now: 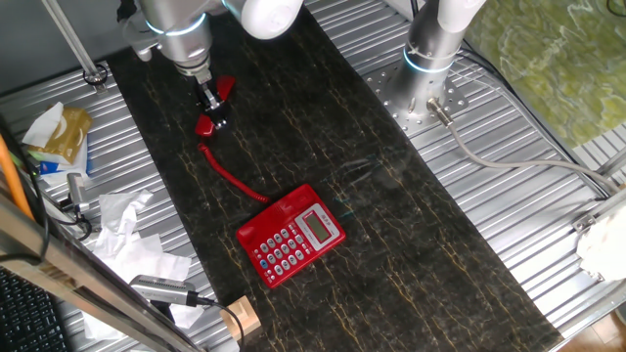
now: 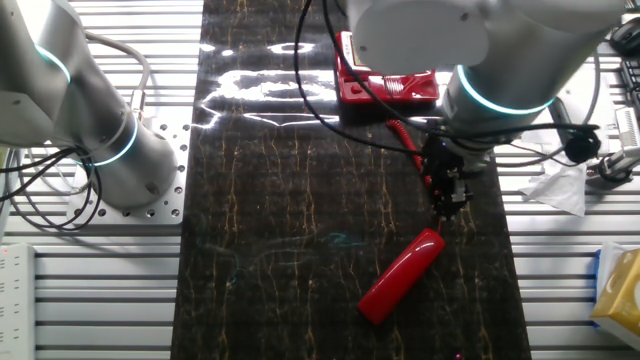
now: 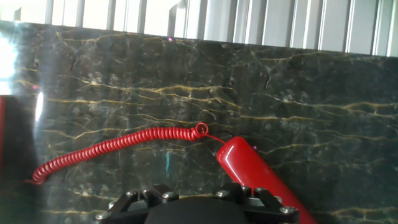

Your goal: Place the handset of the telephone on the corresponding phone cradle

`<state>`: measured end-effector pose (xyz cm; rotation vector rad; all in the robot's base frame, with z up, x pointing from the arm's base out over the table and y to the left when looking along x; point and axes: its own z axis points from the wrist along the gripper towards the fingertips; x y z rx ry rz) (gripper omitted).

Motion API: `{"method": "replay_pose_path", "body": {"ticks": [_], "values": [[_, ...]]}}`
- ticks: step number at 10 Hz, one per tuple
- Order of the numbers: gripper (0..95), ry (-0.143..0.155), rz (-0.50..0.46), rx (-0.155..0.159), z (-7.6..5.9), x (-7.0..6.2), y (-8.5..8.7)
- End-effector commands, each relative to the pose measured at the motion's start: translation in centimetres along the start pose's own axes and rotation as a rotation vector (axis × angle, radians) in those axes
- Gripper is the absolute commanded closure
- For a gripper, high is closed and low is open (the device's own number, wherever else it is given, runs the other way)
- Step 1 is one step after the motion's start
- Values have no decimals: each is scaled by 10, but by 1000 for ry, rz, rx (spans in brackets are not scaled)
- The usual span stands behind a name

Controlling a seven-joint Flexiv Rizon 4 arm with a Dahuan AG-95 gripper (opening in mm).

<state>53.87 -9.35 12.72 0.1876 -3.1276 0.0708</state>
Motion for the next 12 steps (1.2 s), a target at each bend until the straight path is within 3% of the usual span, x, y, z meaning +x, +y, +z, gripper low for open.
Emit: {"method": "replay_pose_path", "body": {"ticks": [1, 10, 11, 12], "values": [[190, 3, 8, 19, 0, -1, 1], [190, 3, -35, 27, 0, -1, 1], [380, 2, -44, 24, 0, -1, 1], [380, -1, -48, 23, 2, -1, 0]]}}
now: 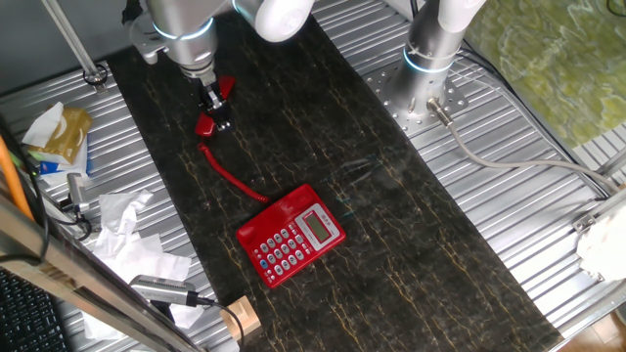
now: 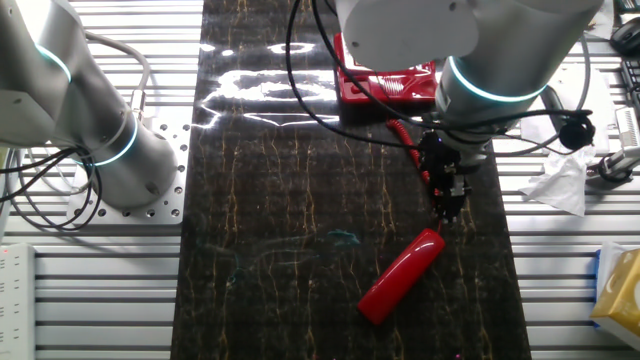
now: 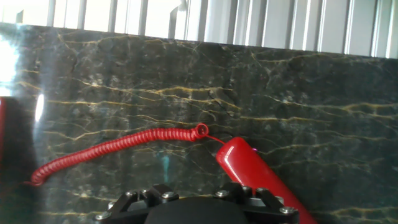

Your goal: Place the handset of the telephone on the corresponding phone cradle

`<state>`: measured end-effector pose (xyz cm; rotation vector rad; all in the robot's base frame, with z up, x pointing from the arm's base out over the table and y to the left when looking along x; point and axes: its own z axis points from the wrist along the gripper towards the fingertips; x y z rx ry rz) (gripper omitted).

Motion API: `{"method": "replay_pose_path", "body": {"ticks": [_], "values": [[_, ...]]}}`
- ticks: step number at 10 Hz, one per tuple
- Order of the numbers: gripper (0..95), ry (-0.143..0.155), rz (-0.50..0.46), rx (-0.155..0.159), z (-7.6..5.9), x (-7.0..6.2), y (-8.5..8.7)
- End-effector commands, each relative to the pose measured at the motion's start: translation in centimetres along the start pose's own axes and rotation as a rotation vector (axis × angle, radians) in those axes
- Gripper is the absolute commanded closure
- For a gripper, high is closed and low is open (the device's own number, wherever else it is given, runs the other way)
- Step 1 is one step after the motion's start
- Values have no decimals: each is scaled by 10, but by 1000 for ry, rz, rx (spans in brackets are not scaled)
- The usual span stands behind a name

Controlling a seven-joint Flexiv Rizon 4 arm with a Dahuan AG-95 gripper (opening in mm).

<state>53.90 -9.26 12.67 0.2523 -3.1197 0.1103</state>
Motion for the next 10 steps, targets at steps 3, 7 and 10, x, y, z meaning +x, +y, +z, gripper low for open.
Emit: {"method": "replay_pose_path", "body": {"ticks": [3, 7, 10], "values": [[380, -22, -42, -4, 9, -3, -15], [190, -49, -77, 0, 12, -1, -64], [190, -50, -78, -1, 20, -1, -83]]}}
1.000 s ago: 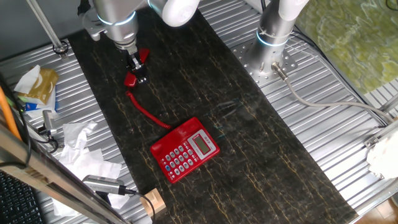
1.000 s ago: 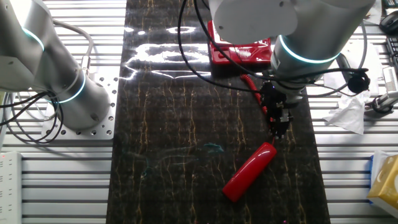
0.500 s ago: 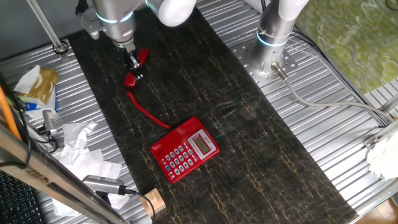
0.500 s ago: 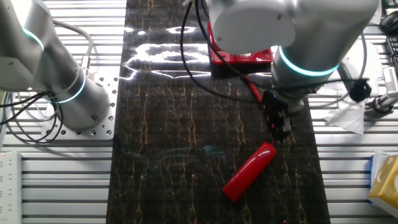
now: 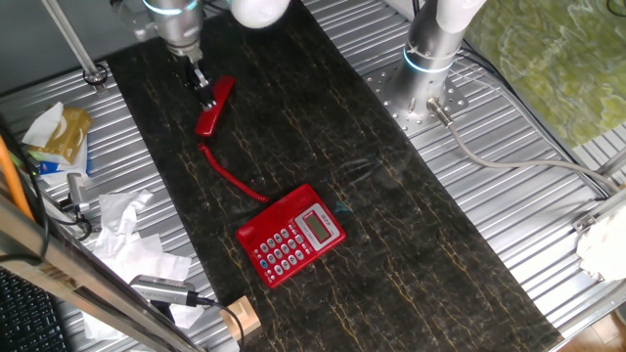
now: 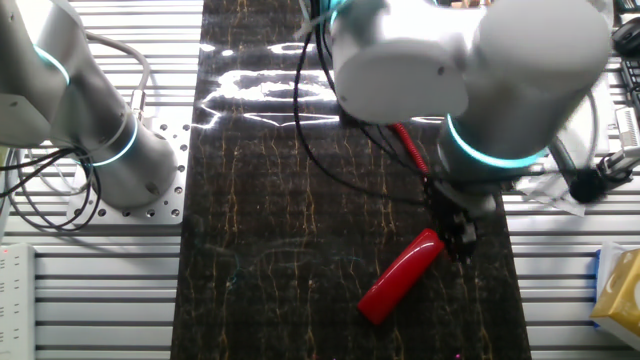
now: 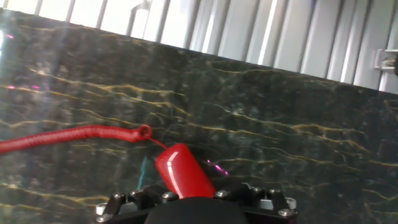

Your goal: Place the handset of the telephone on the corresponding phone cradle

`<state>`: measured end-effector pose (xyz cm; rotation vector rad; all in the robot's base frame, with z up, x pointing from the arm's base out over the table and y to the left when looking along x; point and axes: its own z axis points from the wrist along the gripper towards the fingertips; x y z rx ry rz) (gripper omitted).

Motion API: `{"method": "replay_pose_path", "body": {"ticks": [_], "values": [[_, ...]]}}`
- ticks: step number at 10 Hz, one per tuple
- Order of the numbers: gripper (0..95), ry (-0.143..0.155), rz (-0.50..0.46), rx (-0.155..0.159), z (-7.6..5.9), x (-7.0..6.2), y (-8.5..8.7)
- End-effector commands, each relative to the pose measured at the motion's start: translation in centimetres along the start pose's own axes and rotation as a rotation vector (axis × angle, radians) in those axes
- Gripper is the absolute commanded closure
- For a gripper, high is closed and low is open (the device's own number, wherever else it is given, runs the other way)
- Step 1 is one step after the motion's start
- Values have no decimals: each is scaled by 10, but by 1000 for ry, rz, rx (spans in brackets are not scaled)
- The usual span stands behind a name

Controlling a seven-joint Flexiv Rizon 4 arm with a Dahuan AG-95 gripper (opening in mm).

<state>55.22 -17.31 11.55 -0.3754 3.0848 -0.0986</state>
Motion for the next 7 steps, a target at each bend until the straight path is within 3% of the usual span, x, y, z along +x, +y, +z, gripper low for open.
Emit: {"method": "replay_pose_path", "body": {"ticks": [1, 3, 7], "values": [[190, -8, 7, -7, 6, 0, -4], [190, -15, 32, -38, 10, -2, -5], [190, 20, 49, -74, 15, -4, -6]]}}
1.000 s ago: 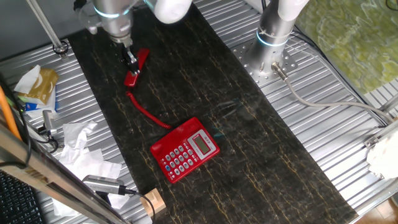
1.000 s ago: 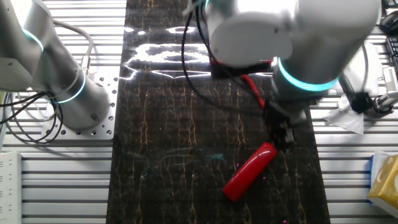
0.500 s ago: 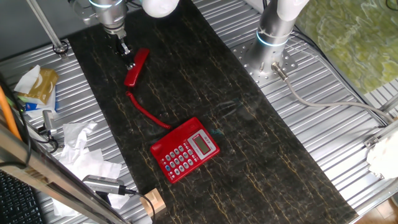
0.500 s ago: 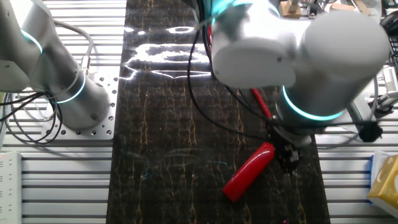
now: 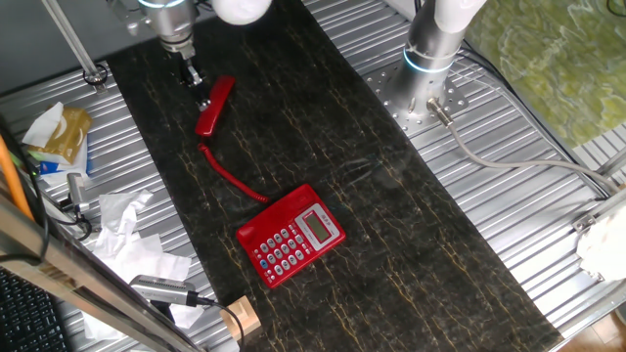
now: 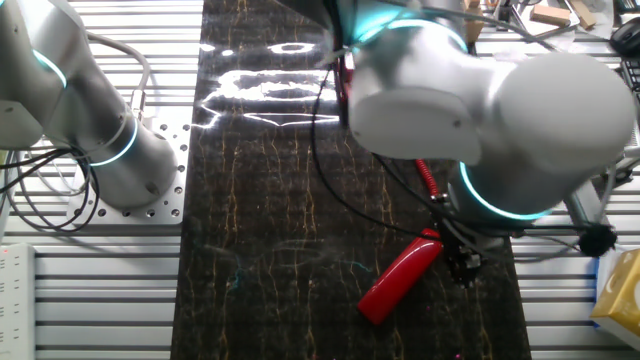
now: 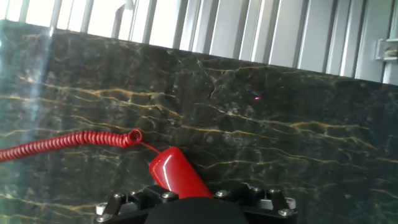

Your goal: Place the handset of the telephone on the corresponding phone cradle

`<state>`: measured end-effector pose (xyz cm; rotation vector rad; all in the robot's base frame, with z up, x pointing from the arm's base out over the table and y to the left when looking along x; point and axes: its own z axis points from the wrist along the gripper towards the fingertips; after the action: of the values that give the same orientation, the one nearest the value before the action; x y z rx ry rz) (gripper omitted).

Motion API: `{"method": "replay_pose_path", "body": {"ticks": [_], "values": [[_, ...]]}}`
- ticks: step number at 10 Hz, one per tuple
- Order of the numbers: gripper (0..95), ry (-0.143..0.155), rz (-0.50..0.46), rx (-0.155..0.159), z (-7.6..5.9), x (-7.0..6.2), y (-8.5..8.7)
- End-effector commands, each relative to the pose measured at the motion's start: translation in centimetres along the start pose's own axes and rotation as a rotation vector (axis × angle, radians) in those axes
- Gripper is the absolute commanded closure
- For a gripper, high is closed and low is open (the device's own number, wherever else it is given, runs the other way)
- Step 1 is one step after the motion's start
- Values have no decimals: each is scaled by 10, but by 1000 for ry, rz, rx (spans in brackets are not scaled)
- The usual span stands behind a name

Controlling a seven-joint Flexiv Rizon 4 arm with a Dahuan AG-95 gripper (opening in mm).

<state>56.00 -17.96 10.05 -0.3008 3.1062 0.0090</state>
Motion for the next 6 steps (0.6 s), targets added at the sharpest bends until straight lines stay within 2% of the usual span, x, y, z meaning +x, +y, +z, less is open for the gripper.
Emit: {"method": "replay_pose_path", "body": {"ticks": [1, 2, 3, 5, 6], "values": [[190, 43, 2, -7, 0, 1, 1], [190, 99, 3, -6, 1, 1, 1], [190, 123, -4, 9, 1, 1, 1], [190, 136, -35, 63, 2, 2, 2], [190, 149, -79, 122, 3, 3, 2]]}}
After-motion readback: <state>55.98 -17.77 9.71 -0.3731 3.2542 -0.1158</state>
